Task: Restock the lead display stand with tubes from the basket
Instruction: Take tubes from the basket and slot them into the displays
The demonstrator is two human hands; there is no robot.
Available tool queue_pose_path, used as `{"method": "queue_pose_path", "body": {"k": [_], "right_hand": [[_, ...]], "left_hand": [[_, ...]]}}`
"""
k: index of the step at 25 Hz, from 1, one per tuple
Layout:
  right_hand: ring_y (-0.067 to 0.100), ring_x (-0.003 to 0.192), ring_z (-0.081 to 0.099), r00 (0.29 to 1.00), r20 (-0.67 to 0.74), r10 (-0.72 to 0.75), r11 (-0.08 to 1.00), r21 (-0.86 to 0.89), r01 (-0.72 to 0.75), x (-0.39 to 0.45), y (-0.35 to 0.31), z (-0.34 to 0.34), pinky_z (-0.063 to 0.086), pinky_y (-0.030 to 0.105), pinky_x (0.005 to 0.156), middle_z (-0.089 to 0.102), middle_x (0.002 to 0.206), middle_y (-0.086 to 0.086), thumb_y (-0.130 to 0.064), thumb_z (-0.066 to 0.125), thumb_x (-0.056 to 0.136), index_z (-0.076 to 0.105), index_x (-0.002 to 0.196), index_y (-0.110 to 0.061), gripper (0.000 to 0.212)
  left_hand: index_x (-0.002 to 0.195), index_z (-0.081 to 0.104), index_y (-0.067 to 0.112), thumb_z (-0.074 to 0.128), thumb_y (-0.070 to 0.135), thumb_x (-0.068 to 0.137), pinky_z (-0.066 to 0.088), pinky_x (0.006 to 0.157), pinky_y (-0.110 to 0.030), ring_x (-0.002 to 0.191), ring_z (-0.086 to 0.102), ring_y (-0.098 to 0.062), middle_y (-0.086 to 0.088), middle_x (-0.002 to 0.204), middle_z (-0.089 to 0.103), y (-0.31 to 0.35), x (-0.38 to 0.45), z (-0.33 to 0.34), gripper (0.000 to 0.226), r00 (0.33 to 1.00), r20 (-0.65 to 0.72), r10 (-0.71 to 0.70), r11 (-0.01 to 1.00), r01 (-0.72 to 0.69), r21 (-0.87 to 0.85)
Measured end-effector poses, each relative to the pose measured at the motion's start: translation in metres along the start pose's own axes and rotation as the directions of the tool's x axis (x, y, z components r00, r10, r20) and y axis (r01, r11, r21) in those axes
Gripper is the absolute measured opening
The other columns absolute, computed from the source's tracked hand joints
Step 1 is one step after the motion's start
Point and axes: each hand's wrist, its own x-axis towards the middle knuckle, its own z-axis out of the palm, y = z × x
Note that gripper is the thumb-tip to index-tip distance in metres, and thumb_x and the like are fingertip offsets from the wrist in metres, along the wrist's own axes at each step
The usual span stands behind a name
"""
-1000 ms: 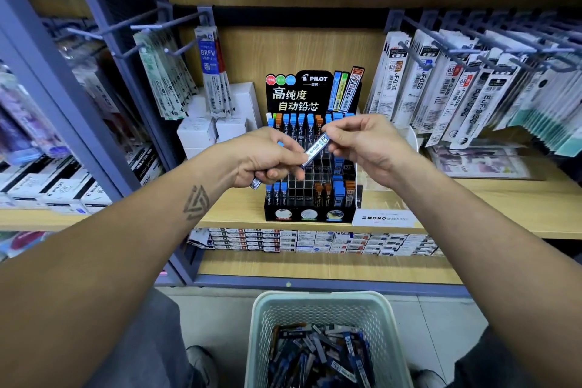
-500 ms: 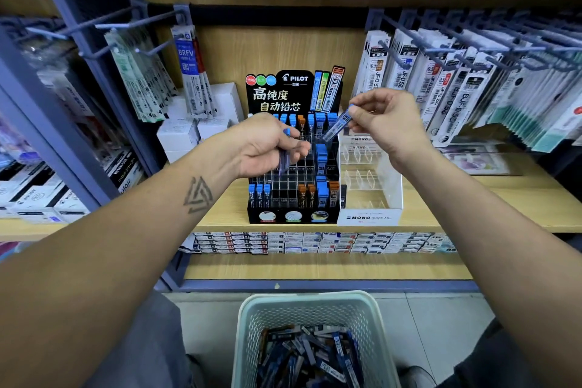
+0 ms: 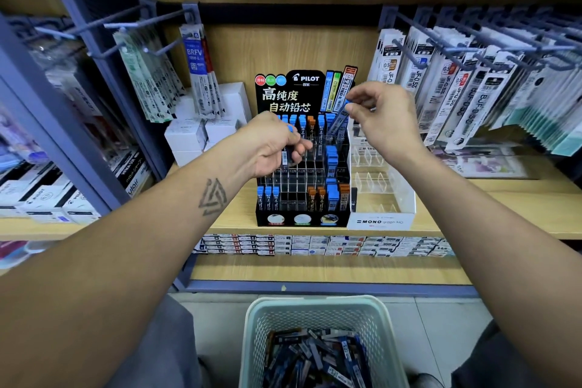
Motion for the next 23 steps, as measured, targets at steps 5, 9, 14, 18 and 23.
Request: {"method": "queue_pose_path", "body": {"k": [5, 9, 14, 18, 23], "right_hand": [[0.001, 0.079, 0.062, 1.000, 0.002, -0.020, 0.997, -0.071, 0.020, 0.001, 0.001, 0.008, 0.051, 0.013, 0.080, 0.069, 0.089, -0.006, -0.011, 0.070, 0.091, 0.075, 0.103, -0.015, 0.013], [0.020, 0.098, 0.069, 0.993, 0.098, -0.060, 0.983, -0.169, 0.076, -0.001, 0.006, 0.020, 0.053, 0.035, 0.096, 0.074, 0.106, 0.006, -0.008, 0.067, 0.093, 0.075, 0.110, -0.011, 0.019], [0.026, 0.100, 0.066, 0.981, 0.128, -0.143, 0.937, -0.303, 0.176, -0.001, 0.007, 0.026, 0.051, 0.037, 0.097, 0.070, 0.111, 0.010, -0.007, 0.066, 0.093, 0.074, 0.113, -0.007, 0.022], [0.022, 0.099, 0.066, 0.988, 0.107, -0.109, 0.949, -0.284, 0.135, -0.005, 0.004, 0.023, 0.053, 0.034, 0.095, 0.071, 0.109, 0.006, -0.004, 0.062, 0.093, 0.075, 0.111, -0.009, 0.023], [0.012, 0.088, 0.067, 0.960, 0.259, 0.109, 0.978, 0.144, -0.150, -0.016, -0.011, 0.017, 0.057, 0.028, 0.082, 0.073, 0.096, 0.001, -0.007, 0.068, 0.091, 0.075, 0.104, -0.014, 0.016]], "left_hand": [[0.120, 0.049, -0.002, 0.038, -0.013, 0.100, 0.049, 0.045, -0.025, 0.050, 0.056, -0.018, -0.022, 0.074, 0.064, 0.003, 0.002, 0.003, 0.025, 1.000, -0.005, 0.010, 1.000, -0.011, -0.022], [0.129, 0.047, -0.008, 0.037, -0.014, 0.099, 0.052, 0.048, -0.027, 0.056, 0.058, -0.020, -0.022, 0.075, 0.064, 0.004, 0.001, 0.007, 0.032, 0.999, 0.006, 0.033, 0.999, -0.033, -0.003], [0.134, 0.039, -0.013, 0.038, -0.015, 0.099, 0.052, 0.047, -0.027, 0.053, 0.060, -0.021, -0.026, 0.077, 0.065, 0.003, 0.002, 0.006, 0.035, 0.999, 0.004, 0.051, 0.999, -0.051, 0.011], [0.130, 0.042, -0.013, 0.044, -0.012, 0.100, 0.061, 0.055, -0.032, 0.062, 0.071, -0.030, -0.033, 0.082, 0.069, -0.003, 0.002, 0.003, 0.031, 0.997, 0.075, 0.019, 0.999, -0.017, -0.028], [0.119, 0.052, -0.001, 0.046, -0.004, 0.102, 0.062, 0.069, -0.038, 0.075, 0.075, -0.032, -0.029, 0.092, 0.071, -0.009, -0.006, 0.005, 0.018, 0.984, 0.178, -0.027, 1.000, 0.027, 0.004]]}}
